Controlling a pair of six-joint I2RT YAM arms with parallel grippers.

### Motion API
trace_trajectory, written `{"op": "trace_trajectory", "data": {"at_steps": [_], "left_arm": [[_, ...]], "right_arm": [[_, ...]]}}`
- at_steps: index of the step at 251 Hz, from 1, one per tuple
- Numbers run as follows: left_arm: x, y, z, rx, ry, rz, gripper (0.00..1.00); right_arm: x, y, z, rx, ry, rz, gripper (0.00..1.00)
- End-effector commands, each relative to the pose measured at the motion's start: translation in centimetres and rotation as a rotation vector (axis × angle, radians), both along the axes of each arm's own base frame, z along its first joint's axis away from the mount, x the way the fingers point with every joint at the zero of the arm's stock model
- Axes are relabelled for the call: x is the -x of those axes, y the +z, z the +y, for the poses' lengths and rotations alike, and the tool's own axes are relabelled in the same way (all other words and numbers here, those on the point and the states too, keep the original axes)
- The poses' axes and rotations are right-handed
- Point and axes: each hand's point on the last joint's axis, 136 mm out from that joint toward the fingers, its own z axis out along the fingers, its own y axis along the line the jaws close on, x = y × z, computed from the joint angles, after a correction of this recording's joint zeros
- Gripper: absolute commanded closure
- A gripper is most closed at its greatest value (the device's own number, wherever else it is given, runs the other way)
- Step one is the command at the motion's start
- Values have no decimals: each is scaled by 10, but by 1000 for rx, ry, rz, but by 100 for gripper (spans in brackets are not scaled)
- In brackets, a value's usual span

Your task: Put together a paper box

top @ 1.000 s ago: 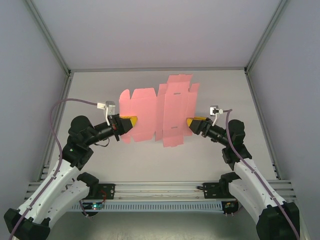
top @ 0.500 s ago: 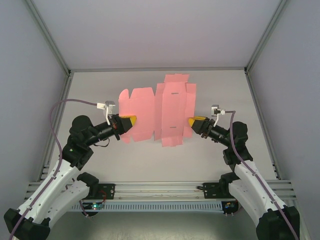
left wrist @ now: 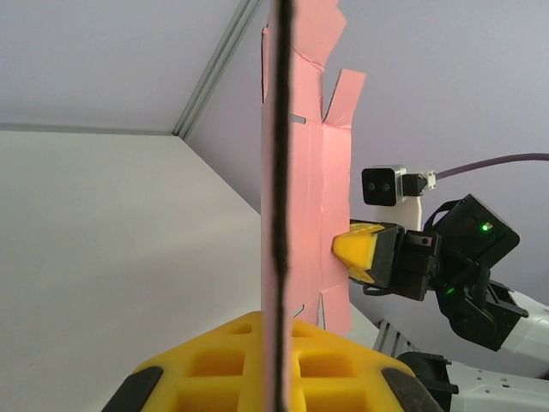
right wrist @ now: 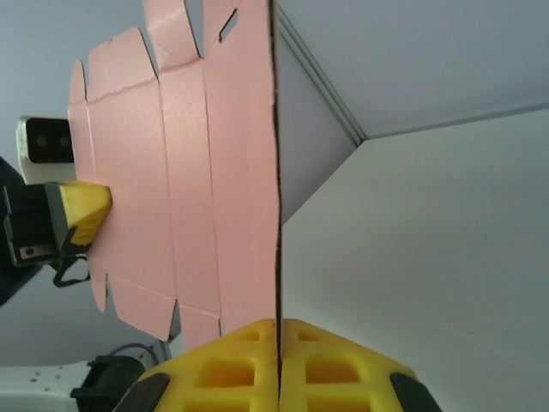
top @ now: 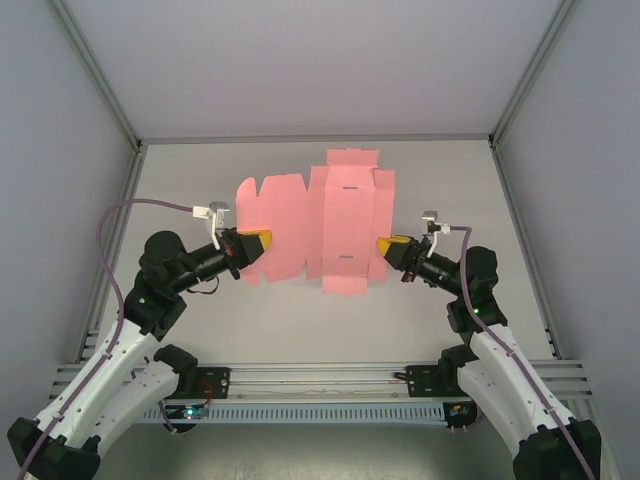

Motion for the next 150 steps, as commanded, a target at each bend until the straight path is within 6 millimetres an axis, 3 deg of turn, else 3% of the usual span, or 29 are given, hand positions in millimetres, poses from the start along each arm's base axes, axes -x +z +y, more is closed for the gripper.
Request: {"op": "trace_trajectory", "data": {"at_steps": [1, 8, 16, 22, 34, 40, 71, 96, 122, 150], "left_arm": [[1, -6, 1, -23, 23, -14, 100], [-3, -10, 4, -38, 49, 2, 99], [-9, -19, 10, -62, 102, 34, 83], [-15, -27, 16, -82, 153, 63, 63], [-27, -48, 31, -136, 267, 131, 15], [-32, -60, 39, -166, 326, 165, 1], [-42, -115, 96, -354, 644, 338, 0], [-36, -137, 130, -471, 803, 415, 0], [-34, -144, 131, -482, 801, 431, 0], [-35, -139, 106, -423, 672, 403, 0]], "right_arm": [[3, 8, 2, 26, 3, -57, 100], [-1, 6, 0, 34, -22, -46, 100], [-3, 3, -1, 54, -36, -42, 100], [-2, 1, 0, 72, -36, -45, 100], [-6, -4, -2, 107, -62, -33, 100], [-8, -9, -3, 129, -76, -22, 100], [-13, -30, -4, 219, -109, 30, 100], [-16, -49, -2, 260, -111, 86, 100], [-17, -68, 3, 286, -87, 136, 100], [-19, -76, 7, 317, -75, 147, 100]]}}
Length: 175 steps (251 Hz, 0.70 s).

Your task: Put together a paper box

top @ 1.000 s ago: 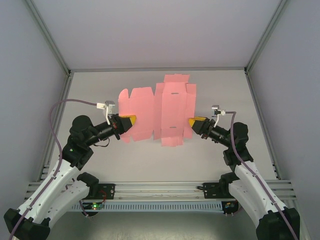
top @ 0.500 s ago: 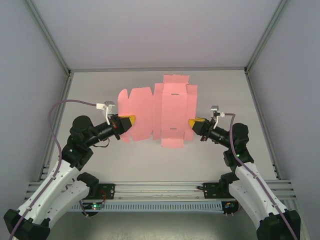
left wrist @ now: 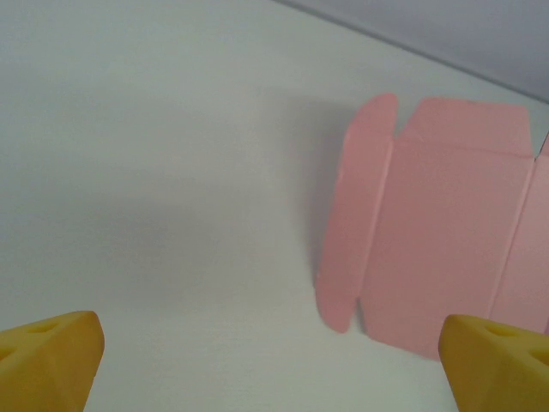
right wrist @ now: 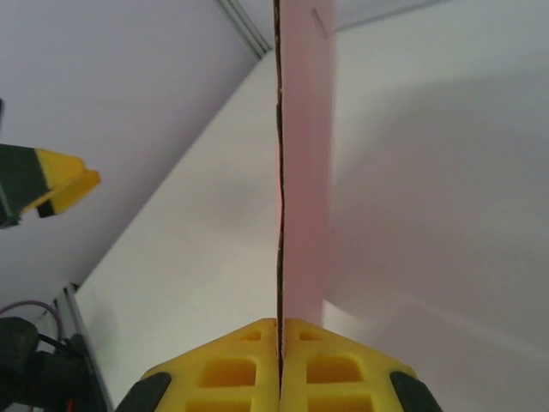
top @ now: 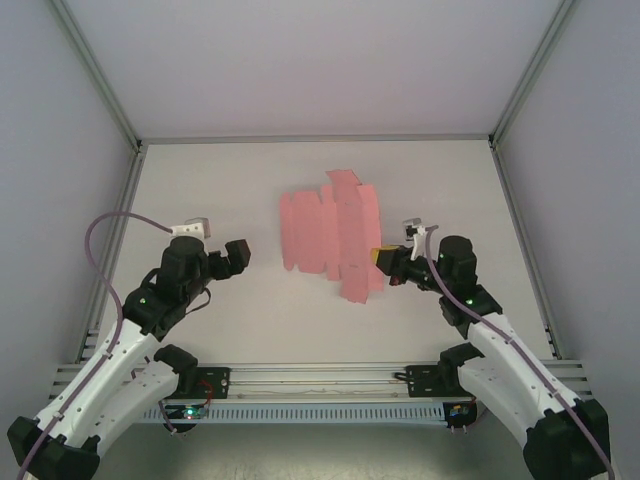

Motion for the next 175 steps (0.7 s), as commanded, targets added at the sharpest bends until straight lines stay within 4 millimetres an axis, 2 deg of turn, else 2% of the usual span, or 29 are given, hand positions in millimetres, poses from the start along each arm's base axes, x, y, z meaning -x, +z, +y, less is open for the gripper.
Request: {"op": "trace_trajectory", "data": {"at_steps": [1, 37, 81, 124, 139, 175], "left_arm": [[4, -9, -5, -4, -33, 17, 0], [1, 2, -28, 49, -148, -31, 0], [-2, 2, -29, 30, -152, -14, 0], [-5, 6, -32, 19, -172, -13, 0], [-5, 7, -33, 17, -179, -11, 0], [-3, 8, -41, 32, -226, -7, 0]], "right_arm": [[-2, -2, 3, 50, 13, -28, 100], [-1, -2, 10, 128, 74, -61, 100], [-7, -5, 23, 317, 172, -148, 100], [-34, -8, 20, 657, 184, -325, 100], [-39, -8, 20, 784, 250, -397, 100], [-43, -22, 24, 1041, 437, -518, 100]]}}
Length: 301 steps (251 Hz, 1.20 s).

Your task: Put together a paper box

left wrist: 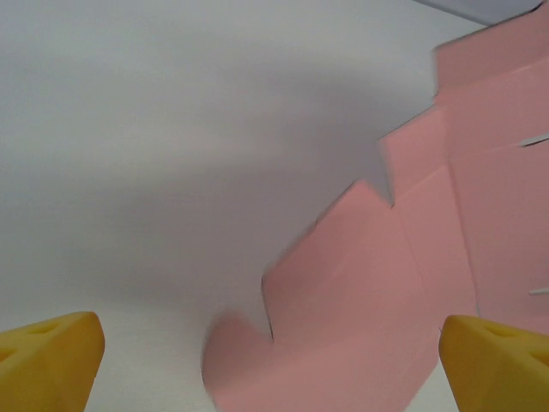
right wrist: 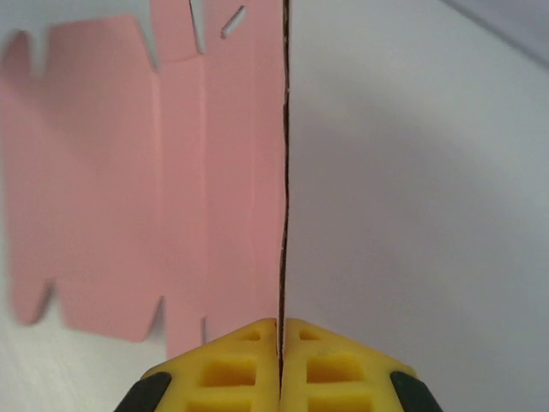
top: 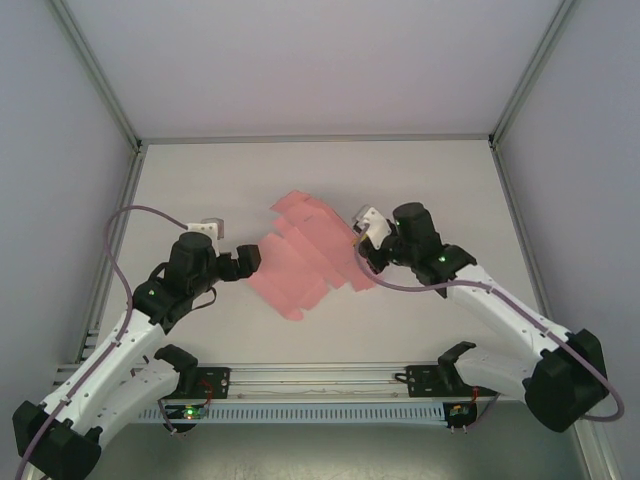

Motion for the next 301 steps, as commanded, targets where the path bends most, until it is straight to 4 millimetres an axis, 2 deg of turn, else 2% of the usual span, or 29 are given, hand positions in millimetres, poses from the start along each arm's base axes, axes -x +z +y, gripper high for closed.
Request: {"op": "trace_trajectory", "data": {"at_steps": [1, 30, 64, 101, 144, 196, 235, 269, 301], "left_arm": [[-1, 20, -13, 20, -73, -57, 0], [1, 22, -21, 47, -115, -66, 0], [0, 25, -20, 42, -106, -77, 0], [-2, 22, -21, 34, -113, -66, 0], [-9, 21, -34, 48, -163, -54, 0], [-24, 38, -64, 129, -259, -53, 0], [-41, 50, -88, 204, -316, -40, 0], [-58, 43, -107, 245, -347, 26, 0], [-63, 36, -127, 300, -409, 77, 0]], "right_arm": [[-5, -14, -11, 339, 158, -151, 100], [-24, -15, -8, 457, 158, -243, 100], [-47, -16, 0, 547, 92, -386, 100], [-50, -29, 16, 639, 99, -518, 100], [-52, -32, 33, 632, 108, -591, 100], [-52, -51, 38, 672, 141, -549, 100], [-52, -53, 41, 669, 147, -537, 100], [-48, -53, 42, 650, 160, -528, 100], [-47, -50, 41, 632, 158, -522, 100]]}}
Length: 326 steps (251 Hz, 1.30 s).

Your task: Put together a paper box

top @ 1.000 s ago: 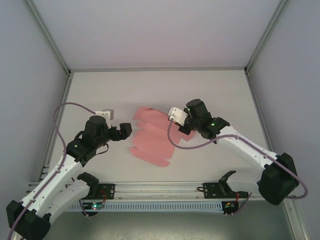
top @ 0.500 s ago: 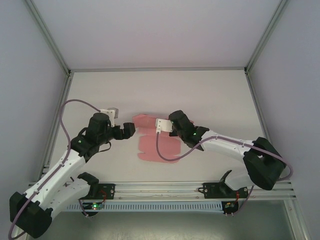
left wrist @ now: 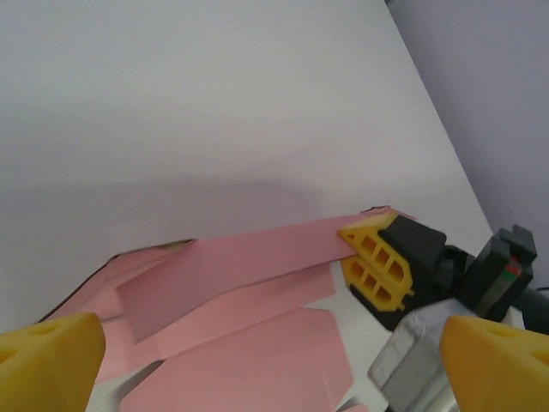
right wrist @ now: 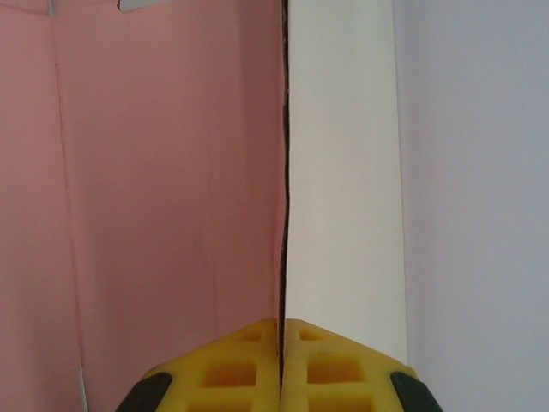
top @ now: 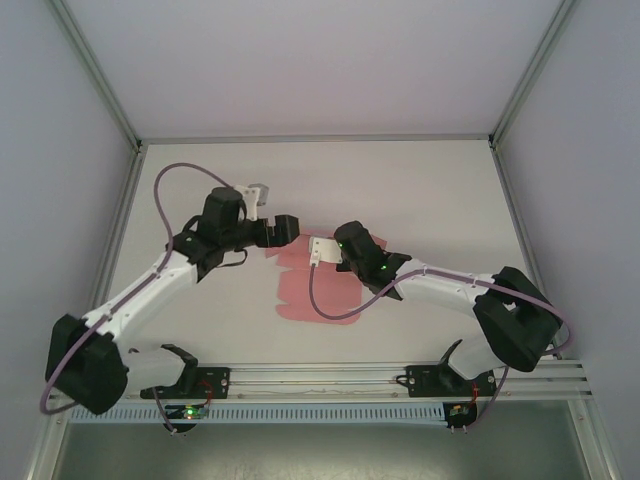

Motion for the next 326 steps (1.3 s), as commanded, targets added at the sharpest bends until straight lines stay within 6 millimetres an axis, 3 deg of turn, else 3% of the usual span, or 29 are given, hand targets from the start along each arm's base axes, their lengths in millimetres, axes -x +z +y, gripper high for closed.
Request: {"op": "trace_trajectory", "data": {"at_steps": [1, 91, 160, 212, 243, 326], "left_arm": [[-1, 12, -29, 96, -94, 9, 0], [-10, -15, -40, 100, -66, 93, 0], [-10, -23, -57, 233, -76, 159, 11], [-16, -31, -50, 261, 42, 174, 21], [-22, -32, -53, 352, 89, 195, 35], [-28, -10, -62, 607, 92, 187, 47]], "right_arm": [[2, 11, 6, -39, 10, 1, 100], [5, 15, 7, -87, 12, 19, 100], [4, 17, 7, -115, -1, 25, 100], [8, 23, 9, -169, 12, 33, 100], [13, 24, 14, -213, 32, 57, 100], [22, 25, 18, -265, 55, 88, 100]]}}
